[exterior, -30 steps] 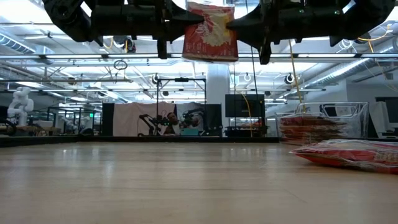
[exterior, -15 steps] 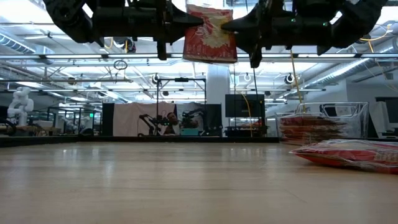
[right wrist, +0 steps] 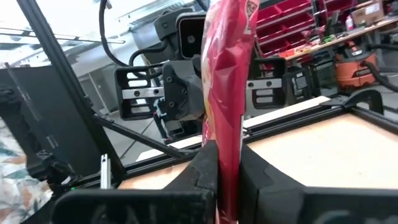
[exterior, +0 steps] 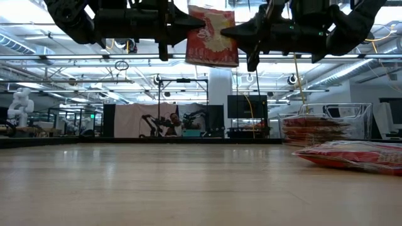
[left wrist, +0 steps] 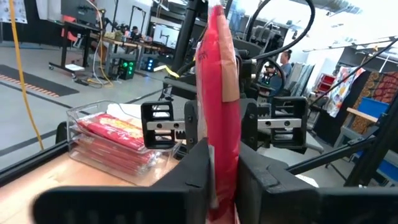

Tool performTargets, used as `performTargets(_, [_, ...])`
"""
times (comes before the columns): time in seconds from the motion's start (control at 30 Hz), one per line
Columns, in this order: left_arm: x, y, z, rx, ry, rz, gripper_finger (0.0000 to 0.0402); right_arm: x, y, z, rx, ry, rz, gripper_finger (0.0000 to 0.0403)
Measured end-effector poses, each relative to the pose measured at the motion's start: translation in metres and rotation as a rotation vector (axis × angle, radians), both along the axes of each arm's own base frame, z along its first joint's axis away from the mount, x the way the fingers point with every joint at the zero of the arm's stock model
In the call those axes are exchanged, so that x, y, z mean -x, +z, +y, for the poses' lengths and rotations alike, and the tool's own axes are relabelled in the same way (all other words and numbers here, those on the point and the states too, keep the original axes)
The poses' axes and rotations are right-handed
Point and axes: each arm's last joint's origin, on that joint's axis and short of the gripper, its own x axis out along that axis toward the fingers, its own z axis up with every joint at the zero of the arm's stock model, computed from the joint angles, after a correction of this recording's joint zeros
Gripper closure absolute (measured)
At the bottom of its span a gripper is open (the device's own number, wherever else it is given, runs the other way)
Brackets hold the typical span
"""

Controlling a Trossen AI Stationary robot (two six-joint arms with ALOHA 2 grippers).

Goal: Sort popcorn bags into baskets
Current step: Put the red popcorn bag into the transparent bin

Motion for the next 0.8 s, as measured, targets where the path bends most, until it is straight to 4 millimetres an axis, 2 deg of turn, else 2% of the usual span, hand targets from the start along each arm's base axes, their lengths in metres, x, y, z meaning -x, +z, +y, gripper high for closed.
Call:
performTargets(0.13, [0.0,0.0,0.0,0.007,-0.002,0.004,0.0262,0.005,0.004,-0.006,-0.022,0.018,0.007,0.0381])
performTargets(0.27, [0.0,-0.001,0.0,0.009,0.005,0.014,0.0175,0.017,0.012,-0.013,-0.028,0.015,0.05,0.0392])
performTargets(0.4, [0.0,-0.006,0.0,0.013,0.006,0.056,0.0127,0.037,0.021,-0.022,-0.05,-0.045,0.136,0.0396])
performTargets(0.5, [-0.001,-0.009,0.001,0.016,0.006,0.095,0.0123,0.056,0.026,-0.028,-0.081,-0.1,0.203,0.0391])
performTargets(0.6, [-0.001,-0.011,0.001,0.015,0.007,0.112,0.0136,0.072,0.034,-0.035,-0.117,-0.165,0.288,0.0388])
performTargets(0.8, [-0.001,-0.015,-0.001,0.013,0.002,0.158,0.0172,0.101,0.067,-0.058,-0.123,-0.321,0.427,0.0391])
